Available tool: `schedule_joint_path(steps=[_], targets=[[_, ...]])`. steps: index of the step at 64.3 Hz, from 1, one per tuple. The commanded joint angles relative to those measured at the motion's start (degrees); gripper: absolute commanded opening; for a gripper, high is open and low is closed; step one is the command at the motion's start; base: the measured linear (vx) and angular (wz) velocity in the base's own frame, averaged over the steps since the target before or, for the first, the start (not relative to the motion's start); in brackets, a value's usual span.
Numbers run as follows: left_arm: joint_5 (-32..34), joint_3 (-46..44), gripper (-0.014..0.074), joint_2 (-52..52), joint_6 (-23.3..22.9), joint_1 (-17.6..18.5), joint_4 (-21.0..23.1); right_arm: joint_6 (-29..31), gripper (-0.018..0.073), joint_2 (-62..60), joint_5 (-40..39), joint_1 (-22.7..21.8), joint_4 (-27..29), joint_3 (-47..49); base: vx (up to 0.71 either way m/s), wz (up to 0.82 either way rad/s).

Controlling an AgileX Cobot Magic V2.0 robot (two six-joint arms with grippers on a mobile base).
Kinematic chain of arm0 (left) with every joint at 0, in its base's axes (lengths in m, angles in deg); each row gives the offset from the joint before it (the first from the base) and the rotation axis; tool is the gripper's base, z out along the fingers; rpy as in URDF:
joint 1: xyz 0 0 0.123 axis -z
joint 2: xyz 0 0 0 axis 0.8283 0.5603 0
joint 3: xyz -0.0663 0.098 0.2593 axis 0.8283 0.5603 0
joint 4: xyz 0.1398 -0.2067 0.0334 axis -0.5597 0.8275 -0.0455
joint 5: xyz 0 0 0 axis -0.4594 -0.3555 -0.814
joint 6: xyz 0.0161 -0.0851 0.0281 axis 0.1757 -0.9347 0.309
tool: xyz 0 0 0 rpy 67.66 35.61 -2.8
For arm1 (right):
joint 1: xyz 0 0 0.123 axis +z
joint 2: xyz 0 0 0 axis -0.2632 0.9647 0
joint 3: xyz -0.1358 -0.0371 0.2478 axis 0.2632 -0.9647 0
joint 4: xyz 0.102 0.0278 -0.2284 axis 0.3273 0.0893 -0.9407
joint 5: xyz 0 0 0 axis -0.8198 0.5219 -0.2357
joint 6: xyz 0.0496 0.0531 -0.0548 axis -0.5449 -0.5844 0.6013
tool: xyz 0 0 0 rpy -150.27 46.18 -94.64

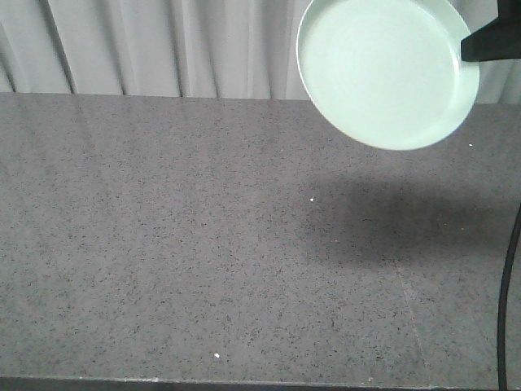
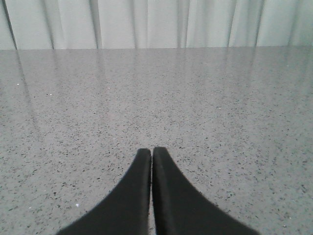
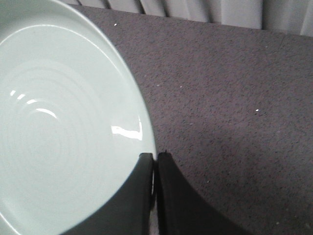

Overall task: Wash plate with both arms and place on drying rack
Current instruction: 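Hold the plate raised in the right gripper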

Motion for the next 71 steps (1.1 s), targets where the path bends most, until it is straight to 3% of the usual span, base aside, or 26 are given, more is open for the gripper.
schedule_joint_path(steps=[1, 12, 25, 71], targets=[[4.33, 1.02, -0.0006, -0.76, -0.14, 0.33, 0.31, 1.72, -0.0008, -6.09, -0.73, -0.23, 3.32, -4.19, 0.0, 0.0], [4.33, 1.02, -0.0006, -0.76, -0.14, 0.33, 0.31, 3.61, -0.0008, -13.67, -2.57, -0.7, 2.02, -14.58, 0.0, 0.0], [4.33, 1.02, -0.0006, -0.76, -0.14, 0.33, 0.31, 3.44, -0.0008, -21.94, -5.06, -6.67, 1.87, -24.23, 0.0, 0.0], [4.33, 1.02, -0.0006, -0.76, -0.14, 0.33, 0.31, 3.29, -0.0008, -25.58, -4.83, -6.88, 1.69, -25.0, 0.0, 0.0]])
